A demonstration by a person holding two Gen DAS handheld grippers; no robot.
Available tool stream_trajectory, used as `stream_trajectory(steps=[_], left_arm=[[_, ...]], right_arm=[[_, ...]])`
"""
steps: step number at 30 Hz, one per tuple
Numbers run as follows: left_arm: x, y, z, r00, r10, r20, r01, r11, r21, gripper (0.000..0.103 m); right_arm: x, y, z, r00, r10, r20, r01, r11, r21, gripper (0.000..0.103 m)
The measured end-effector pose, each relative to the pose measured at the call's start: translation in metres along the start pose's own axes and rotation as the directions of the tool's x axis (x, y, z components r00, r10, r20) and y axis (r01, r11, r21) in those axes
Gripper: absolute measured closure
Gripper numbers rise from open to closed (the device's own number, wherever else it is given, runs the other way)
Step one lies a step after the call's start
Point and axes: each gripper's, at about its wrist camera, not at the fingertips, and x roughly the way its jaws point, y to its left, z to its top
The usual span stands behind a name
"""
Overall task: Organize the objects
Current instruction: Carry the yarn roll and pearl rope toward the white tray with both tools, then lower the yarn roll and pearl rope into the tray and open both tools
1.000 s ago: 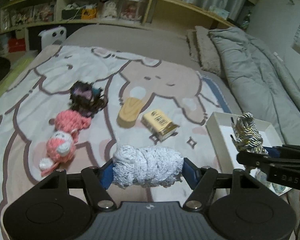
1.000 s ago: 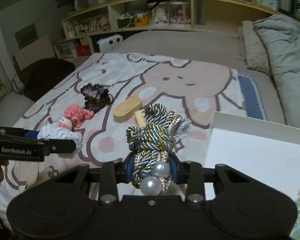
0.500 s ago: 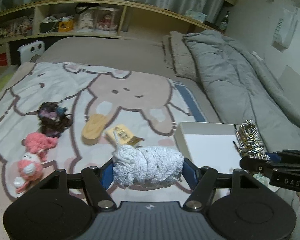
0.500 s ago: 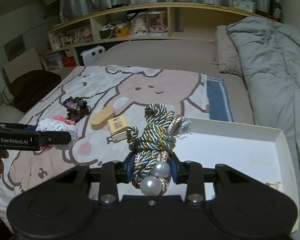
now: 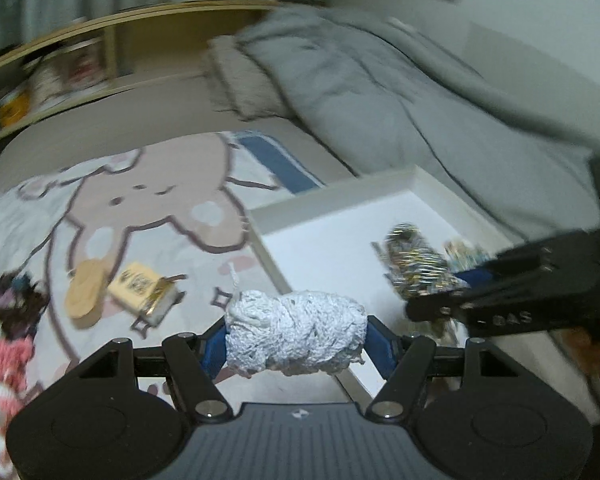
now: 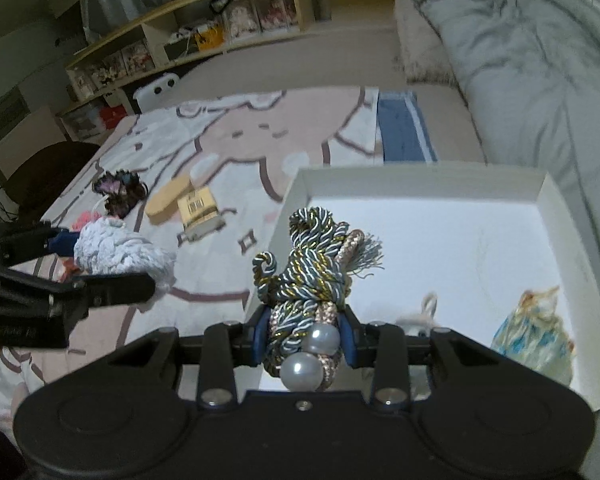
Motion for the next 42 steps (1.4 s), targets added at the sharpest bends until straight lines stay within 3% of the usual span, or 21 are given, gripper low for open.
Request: stream_trajectory(steps=[5, 13, 22, 27, 29, 32, 33, 35, 42], left_arm=[[0.013, -0.02, 0.002, 0.999, -0.027, -0.032, 0.033, 0.982, 0.185, 0.034], [0.041, -0.052, 0.005, 0.984, -0.108, -0.138, 0.158, 0.891, 0.426, 0.034], [0.073, -0.062, 0.012, 0.95, -0.239, -0.202, 0.309, 0.811, 0.496, 0.034], [0.09, -0.06, 0.011, 0.916, -0.276, -0.29, 0.391, 0.772, 0.501, 0.033], [0.095, -0.06, 0.01, 0.914, -0.267, -0.307, 0.393, 0.773, 0.498, 0.029], [0.101, -0.056, 0.01, 0.919, -0.237, -0.314, 0.367, 0.806, 0.465, 0.009], [0.101, -0.055, 0.01, 0.923, -0.23, -0.307, 0.355, 0.816, 0.456, 0.009], [0.101, -0.052, 0.012, 0.922, -0.232, -0.311, 0.356, 0.825, 0.438, 0.009], [0.091, -0.05, 0.01, 0.924, -0.229, -0.306, 0.348, 0.836, 0.424, 0.009]], right_arm=[[0.023, -0.01, -0.013, 0.997, 0.031, -0.069, -0.029, 0.999, 0.037, 0.066], [0.037, -0.036, -0.029, 0.993, -0.009, -0.121, 0.019, 0.997, 0.078, 0.066], [0.015, -0.064, -0.035, 0.994, -0.038, -0.103, 0.05, 0.992, 0.115, 0.066], [0.009, -0.063, -0.035, 0.995, -0.017, -0.099, 0.028, 0.994, 0.106, 0.066], [0.011, -0.061, -0.033, 0.995, -0.006, -0.102, 0.016, 0.995, 0.102, 0.066], [0.014, -0.058, -0.032, 0.994, 0.006, -0.111, 0.003, 0.996, 0.089, 0.063], [0.014, -0.057, -0.031, 0.994, 0.003, -0.11, 0.008, 0.996, 0.094, 0.062], [0.012, -0.057, -0.03, 0.995, 0.0, -0.104, 0.011, 0.994, 0.11, 0.045], [0.0, -0.051, -0.025, 0.996, -0.011, -0.086, 0.019, 0.995, 0.094, 0.046]])
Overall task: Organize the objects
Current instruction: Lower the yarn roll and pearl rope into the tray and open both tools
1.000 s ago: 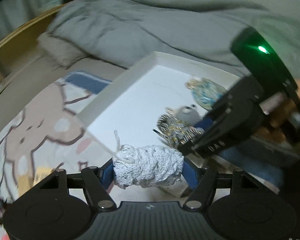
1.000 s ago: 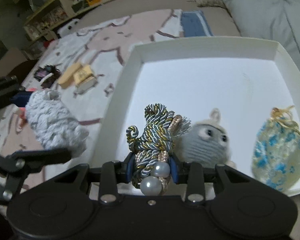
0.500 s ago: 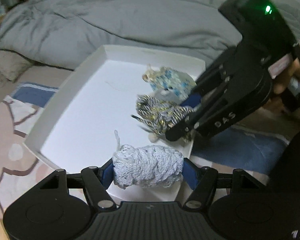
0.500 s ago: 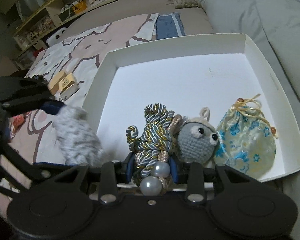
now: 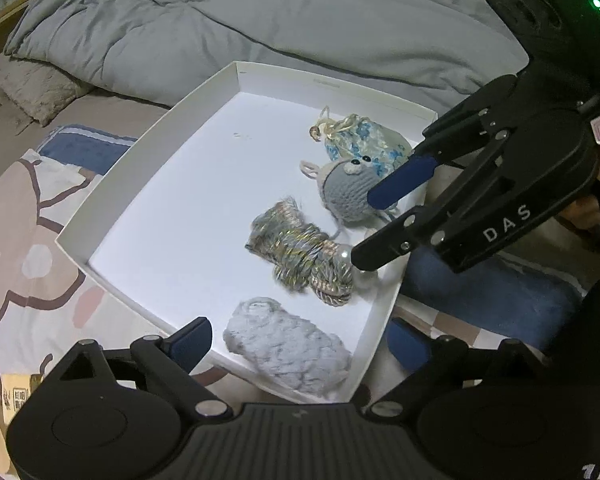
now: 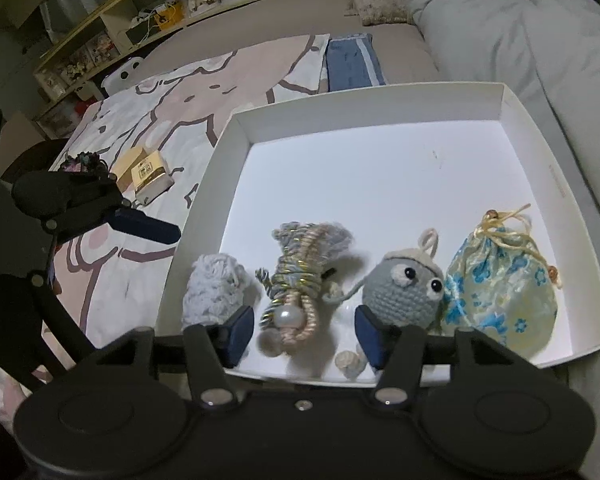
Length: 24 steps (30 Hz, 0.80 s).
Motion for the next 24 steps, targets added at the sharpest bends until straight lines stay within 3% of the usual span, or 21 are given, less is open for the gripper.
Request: stream_trajectory(steps=[14, 24], left_arm=[[-0.045, 0.004, -0.007, 0.995, 0.052, 0.09, -0.037, 0.986, -0.162, 0.009], [-0.085, 0.004, -0.018, 0.976, 0.142, 0.167, -0.086, 0.948, -0.307, 0.004]], right_arm=[[-0.034, 0.012, 0.001, 0.997, -0.035, 0.068, 0.034, 0.999, 0.008, 0.047], [-0.072, 0.022, -0.003, 0.986, -0.092, 0.142, 0.092, 0.996, 0.006, 0.045]])
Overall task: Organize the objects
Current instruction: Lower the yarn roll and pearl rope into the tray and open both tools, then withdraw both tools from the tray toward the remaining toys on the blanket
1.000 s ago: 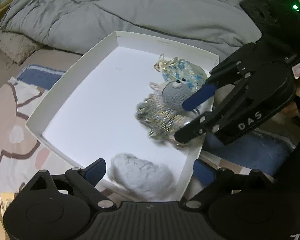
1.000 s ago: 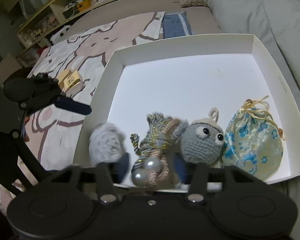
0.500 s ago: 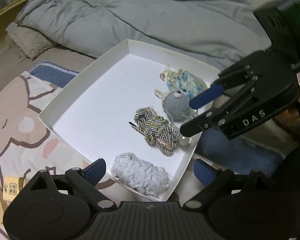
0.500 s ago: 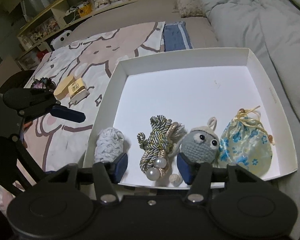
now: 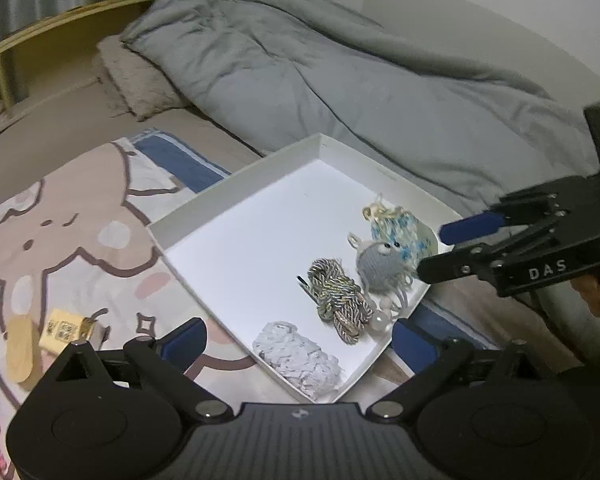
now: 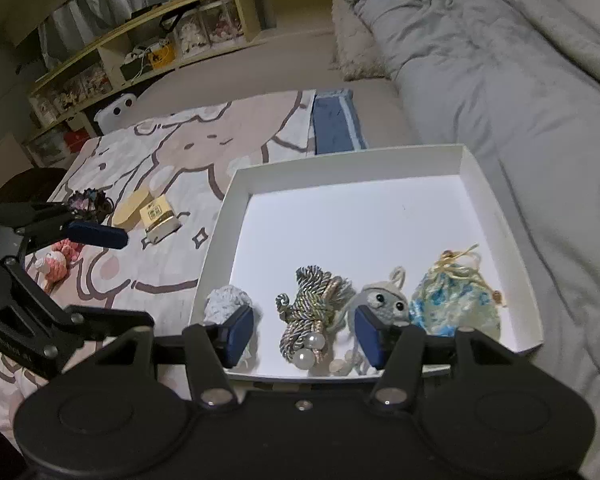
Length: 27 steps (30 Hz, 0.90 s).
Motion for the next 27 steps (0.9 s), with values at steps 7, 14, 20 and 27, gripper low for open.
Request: stream_trajectory(steps=[7, 14, 20, 27], left_arm=[[-0.021, -0.002, -0.003, 0.999, 0.04, 0.035, -0.038, 0.997, -0.061, 0.0], [-0.033, -0.004, -0.009, 0.996, 0.065, 0.066, -0.057, 0.992, -0.112, 0.0], [-0.041, -0.007, -0.019, 0.993, 0.074, 0.093, -0.059, 0.986, -0.157, 0.0], [-0.046, -0.006, -0.029, 0.989, 0.118, 0.091, -0.098, 0.976, -0.196, 0.0]], right_arm=[[-0.023, 0.003, -0.004, 0.999, -0.042, 0.033, 0.042, 0.999, 0.0, 0.037], [-0.041, 0.008, -0.009, 0.995, -0.073, 0.065, 0.074, 0.997, -0.004, 0.013], [-0.048, 0.01, -0.018, 0.991, -0.107, 0.085, 0.106, 0.994, 0.008, 0.004], [-0.055, 0.013, -0.029, 0.986, -0.125, 0.113, 0.123, 0.992, 0.022, 0.0]])
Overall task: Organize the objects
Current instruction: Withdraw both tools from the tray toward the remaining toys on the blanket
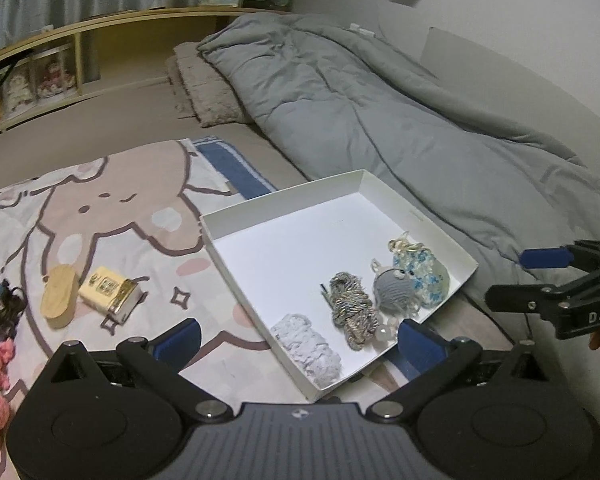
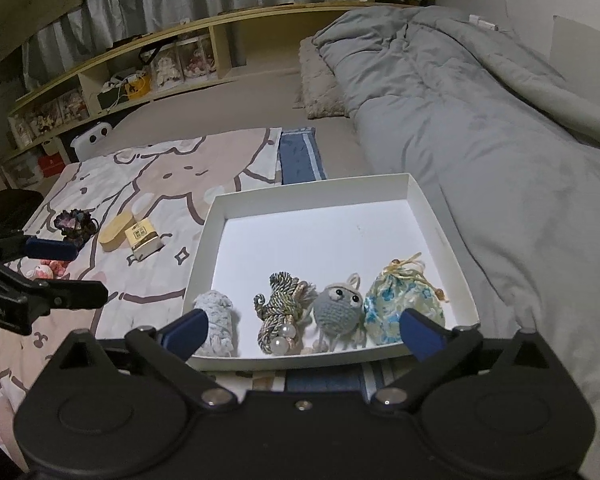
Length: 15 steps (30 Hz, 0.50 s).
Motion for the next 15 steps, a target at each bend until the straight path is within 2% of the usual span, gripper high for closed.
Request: stream_trajectory(steps=[10, 15], left_arm=[[-0.005, 0.009, -0.008, 0.996, 0.093, 0.007, -0.092, 0.995, -0.042, 0.0], [-0.006, 0.016, -0.01, 0.995, 0.094, 0.013, -0.093, 0.993, -0.069, 0.0]], right_arm=[[0.0, 0.002, -0.01, 1.0, -0.014, 0.017, 0.013, 0.999, 0.032, 0.0], [0.003, 0.004, -0.011, 0.999, -0.024, 0.026, 0.023, 0.999, 0.042, 0.0]])
